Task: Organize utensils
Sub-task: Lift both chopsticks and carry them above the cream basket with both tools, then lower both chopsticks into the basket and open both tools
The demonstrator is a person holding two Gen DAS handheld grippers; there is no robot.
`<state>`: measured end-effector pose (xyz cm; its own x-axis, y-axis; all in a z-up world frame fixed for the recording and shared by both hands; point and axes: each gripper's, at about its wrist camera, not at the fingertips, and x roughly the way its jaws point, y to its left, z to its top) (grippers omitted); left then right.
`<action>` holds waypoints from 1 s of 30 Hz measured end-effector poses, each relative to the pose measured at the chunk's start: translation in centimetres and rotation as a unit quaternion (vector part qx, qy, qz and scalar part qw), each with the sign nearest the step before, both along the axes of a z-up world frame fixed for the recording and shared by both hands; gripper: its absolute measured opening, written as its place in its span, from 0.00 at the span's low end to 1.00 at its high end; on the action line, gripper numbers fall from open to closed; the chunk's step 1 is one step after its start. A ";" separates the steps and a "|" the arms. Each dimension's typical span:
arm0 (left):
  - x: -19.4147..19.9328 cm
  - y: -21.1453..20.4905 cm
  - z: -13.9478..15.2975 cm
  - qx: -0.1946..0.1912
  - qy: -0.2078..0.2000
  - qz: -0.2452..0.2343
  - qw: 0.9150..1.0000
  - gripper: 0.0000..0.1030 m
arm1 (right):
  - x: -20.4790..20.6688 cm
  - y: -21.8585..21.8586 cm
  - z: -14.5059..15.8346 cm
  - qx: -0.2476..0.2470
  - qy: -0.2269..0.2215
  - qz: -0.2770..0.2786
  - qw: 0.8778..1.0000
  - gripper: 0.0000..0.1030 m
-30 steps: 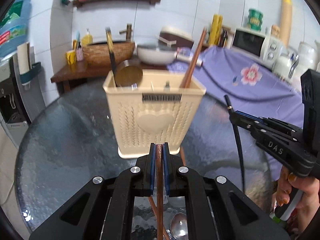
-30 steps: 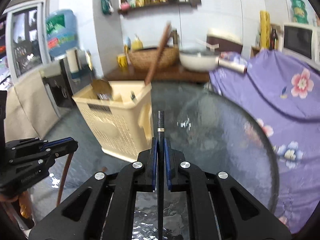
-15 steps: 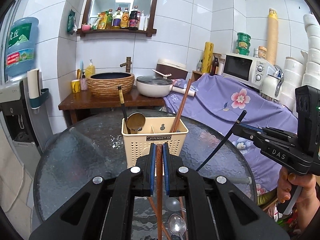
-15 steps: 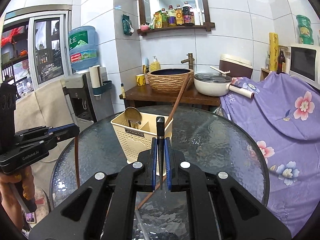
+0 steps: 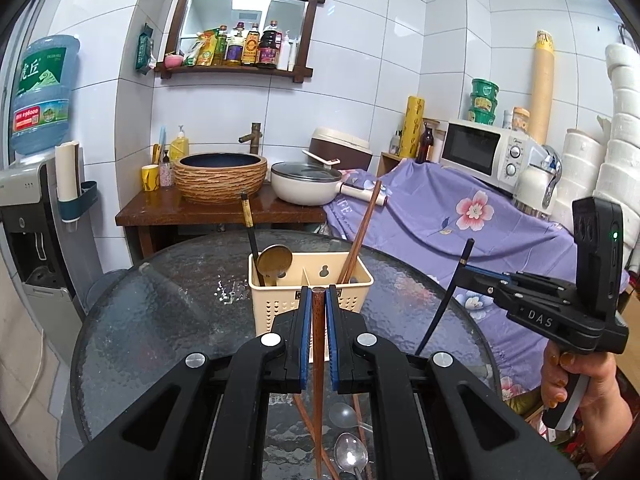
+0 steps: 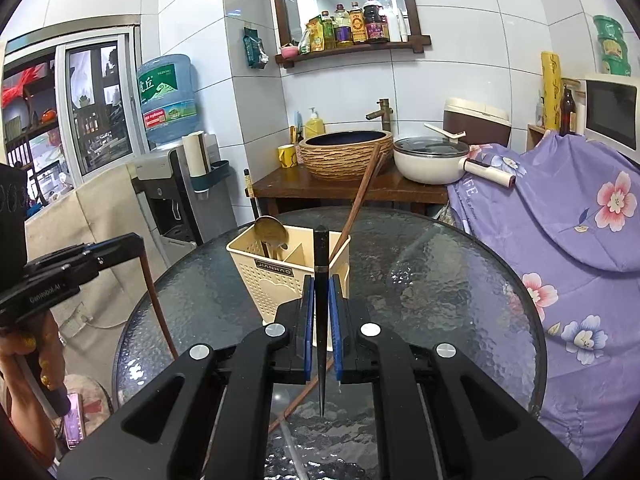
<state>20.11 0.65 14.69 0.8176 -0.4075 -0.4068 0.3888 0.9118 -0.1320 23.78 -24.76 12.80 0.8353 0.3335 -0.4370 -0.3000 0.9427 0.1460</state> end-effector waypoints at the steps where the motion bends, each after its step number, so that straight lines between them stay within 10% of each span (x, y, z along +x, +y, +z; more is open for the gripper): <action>1: 0.1 0.1 0.2 -0.001 0.000 0.001 1.000 0.07 | 0.0 0.0 0.1 0.000 -0.001 0.000 1.000 0.08; 15: 2.9 -0.7 3.5 0.003 0.003 -0.007 1.000 0.07 | 1.9 0.6 2.1 0.015 0.013 0.016 1.000 0.08; 30: 6.7 -2.0 16.3 0.023 -0.051 0.030 0.998 0.07 | 6.2 2.0 14.0 0.030 -0.015 0.017 0.999 0.08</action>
